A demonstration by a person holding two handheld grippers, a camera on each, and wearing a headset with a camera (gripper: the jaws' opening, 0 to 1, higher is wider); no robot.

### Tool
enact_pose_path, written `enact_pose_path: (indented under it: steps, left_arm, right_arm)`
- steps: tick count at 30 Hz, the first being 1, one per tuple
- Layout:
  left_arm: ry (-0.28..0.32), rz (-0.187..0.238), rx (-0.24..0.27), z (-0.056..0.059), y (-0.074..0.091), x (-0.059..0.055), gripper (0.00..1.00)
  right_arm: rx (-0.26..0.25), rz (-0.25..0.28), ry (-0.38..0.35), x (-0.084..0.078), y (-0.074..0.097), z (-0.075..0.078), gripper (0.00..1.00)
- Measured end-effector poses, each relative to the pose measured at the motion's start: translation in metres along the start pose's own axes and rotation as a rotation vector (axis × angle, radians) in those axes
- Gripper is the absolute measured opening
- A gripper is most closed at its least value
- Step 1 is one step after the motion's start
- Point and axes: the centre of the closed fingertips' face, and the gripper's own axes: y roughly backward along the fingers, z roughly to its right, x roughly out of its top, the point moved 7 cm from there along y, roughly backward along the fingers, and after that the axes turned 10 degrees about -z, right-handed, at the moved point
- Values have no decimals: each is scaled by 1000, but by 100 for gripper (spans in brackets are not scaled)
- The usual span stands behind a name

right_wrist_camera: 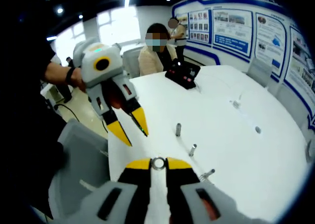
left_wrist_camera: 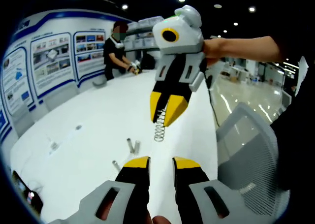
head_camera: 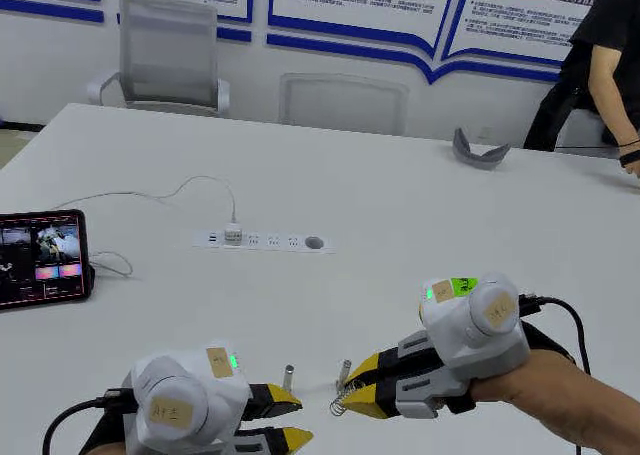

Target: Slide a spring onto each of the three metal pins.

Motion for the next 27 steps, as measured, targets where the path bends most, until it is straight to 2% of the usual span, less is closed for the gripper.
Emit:
enact_pose_path:
  steps: [11,23,27]
  left_arm:
    - [121,-9,96,-15,20,-32,27]
    - [217,-22,190,-27,40,-62,39]
    - [241,-31,206,-29,45,-71,42]
  right_arm:
    - [-21,-40,6,1,-17,15,12]
    - [-30,-72,15,11,-39,32,12]
    - [-33,-84,31,15,-46,36,12]
